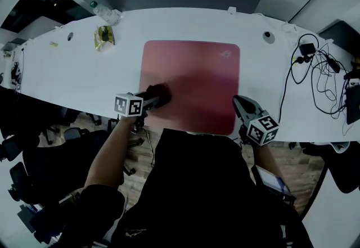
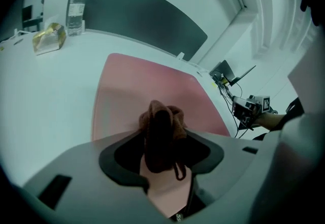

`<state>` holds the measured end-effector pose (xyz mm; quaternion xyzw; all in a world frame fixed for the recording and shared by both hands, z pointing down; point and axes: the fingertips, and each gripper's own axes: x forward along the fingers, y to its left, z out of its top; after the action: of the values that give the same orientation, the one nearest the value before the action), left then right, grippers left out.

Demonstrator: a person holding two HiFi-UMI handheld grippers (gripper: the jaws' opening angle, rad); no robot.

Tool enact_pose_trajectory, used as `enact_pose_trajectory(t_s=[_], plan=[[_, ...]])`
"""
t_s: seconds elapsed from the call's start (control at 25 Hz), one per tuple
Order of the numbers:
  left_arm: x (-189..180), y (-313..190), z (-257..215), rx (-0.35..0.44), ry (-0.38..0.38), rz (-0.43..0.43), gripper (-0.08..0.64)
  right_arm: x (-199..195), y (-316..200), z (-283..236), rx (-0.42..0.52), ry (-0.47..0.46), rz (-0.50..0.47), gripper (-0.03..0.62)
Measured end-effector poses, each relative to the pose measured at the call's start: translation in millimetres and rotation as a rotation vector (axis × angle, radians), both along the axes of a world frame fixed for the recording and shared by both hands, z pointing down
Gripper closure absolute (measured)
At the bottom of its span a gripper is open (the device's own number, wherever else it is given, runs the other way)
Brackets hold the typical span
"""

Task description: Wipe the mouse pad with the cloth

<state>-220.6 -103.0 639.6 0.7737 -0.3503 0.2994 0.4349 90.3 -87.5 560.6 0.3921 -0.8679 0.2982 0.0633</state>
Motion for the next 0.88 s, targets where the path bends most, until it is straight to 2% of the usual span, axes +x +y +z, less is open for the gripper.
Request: enact_pose_trajectory(t_s=[0.08, 0.24, 0.48, 0.72, 0.8, 0.88], plan=[[7, -2, -2, 0.006, -0.003, 0.011, 0.409, -1, -1, 0, 0.001, -0.001, -0.001, 0.567], [-3, -3, -1, -0.027, 0.021, -0.017, 0.463, -3, -3, -1, 0.002, -0.003, -0.002, 0.568], [-55, -6, -1, -0.046, 0.029, -0.149, 0.476, -6, -5, -1, 0.0, -0.002, -0.003, 0.568], [-112, -7, -5, -0.019, -0.062, -0.254, 0.476, -8, -6, -2, 0.0, -0.002, -0.005, 0.568], [-112, -9, -15, 0.014, -0.047, -0.247, 0.476, -8, -6, -2, 0.002, -0.002, -0.007, 0.567], [-97, -14, -28, 0.046, -0.008, -0.212, 0.476, -7, -6, -3, 0.005, -0.001, -0.006, 0.568]])
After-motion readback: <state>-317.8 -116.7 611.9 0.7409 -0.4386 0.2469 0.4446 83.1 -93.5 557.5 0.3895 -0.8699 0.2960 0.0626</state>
